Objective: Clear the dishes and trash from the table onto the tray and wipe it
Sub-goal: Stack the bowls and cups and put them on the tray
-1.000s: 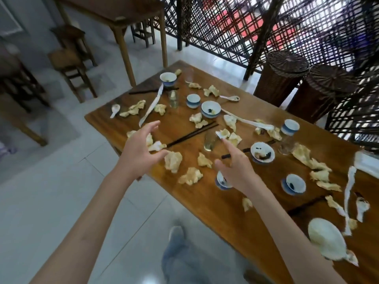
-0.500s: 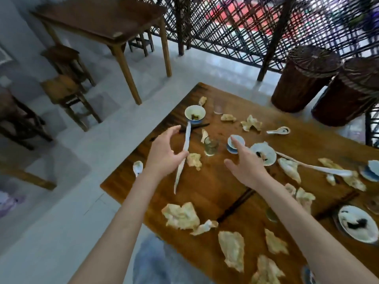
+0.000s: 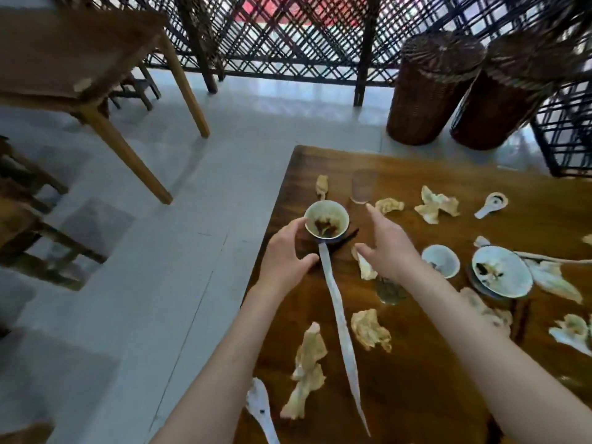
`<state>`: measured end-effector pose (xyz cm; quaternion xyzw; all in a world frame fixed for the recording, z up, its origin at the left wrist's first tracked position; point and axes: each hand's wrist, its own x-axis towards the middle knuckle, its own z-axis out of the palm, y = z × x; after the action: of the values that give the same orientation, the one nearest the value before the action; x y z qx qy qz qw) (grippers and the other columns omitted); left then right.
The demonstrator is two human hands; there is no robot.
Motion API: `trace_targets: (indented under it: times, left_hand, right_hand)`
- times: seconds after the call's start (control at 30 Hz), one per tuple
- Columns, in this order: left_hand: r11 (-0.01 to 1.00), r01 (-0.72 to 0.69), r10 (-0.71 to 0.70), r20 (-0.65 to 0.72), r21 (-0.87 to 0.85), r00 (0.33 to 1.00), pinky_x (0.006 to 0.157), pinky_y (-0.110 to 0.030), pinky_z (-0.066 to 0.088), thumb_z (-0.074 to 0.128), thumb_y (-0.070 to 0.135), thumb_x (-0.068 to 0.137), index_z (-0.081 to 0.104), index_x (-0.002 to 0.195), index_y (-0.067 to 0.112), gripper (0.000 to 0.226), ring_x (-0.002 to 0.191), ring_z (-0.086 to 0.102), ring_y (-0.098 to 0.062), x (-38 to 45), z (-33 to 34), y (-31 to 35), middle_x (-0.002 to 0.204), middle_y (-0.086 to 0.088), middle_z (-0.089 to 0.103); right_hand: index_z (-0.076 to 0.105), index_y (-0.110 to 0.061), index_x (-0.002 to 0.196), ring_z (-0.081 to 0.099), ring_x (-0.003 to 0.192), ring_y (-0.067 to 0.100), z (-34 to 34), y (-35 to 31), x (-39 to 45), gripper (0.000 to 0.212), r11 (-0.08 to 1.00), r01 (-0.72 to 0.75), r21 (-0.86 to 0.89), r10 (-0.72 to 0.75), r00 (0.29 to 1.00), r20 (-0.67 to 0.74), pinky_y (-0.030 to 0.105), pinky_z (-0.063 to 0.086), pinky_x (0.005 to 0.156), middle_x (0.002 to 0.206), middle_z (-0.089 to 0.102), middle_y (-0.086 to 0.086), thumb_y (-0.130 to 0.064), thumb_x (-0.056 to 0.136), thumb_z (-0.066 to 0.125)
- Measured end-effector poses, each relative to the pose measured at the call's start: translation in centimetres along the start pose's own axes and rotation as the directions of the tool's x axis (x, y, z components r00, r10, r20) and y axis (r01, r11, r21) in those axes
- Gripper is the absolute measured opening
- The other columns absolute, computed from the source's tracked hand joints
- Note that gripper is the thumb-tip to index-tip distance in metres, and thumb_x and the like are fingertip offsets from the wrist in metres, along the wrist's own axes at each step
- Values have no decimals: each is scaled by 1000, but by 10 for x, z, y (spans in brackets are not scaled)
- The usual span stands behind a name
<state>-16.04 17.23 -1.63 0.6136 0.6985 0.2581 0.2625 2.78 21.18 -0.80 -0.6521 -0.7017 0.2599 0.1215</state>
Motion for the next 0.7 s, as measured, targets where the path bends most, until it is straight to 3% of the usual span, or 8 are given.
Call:
trace_targets:
  times: [0.3,0.37,0.53,0.7]
  left_hand:
    - [1000,-16,12,186,19,983,101,-31,38,86,30,63,40,139,22,89,126,46,-18,82,19,-34,137,2,51]
    - [999,-28,24,214,16,976,101,-32,40,87,33,60,43,137,23,89,121,49,-17,87,23,-35,132,2,55]
    - [1000,-29,27,225,6,974,105,-51,35,87,36,57,46,133,25,87,119,50,-19,93,25,-37,127,4,58]
    - [998,-57,60,208,-21,976,106,-53,33,88,29,57,46,132,25,86,120,49,-19,99,17,-22,126,4,58]
  right_hand:
    - [21,-25,146,40,129,27,40,9,61,93,998,-43,-37,47,991,123,44,43,99,141,44,6,-29,72,78]
    - [30,-27,140,45,123,27,45,9,67,88,999,-51,-17,52,992,118,43,45,96,134,50,6,-28,69,80]
    - [40,-31,130,50,114,21,50,11,72,81,996,-67,55,63,995,80,39,47,91,123,57,0,-26,63,84]
    - [43,-28,131,52,114,20,29,8,68,80,993,-23,115,23,1000,6,37,47,92,123,58,-2,-23,62,84]
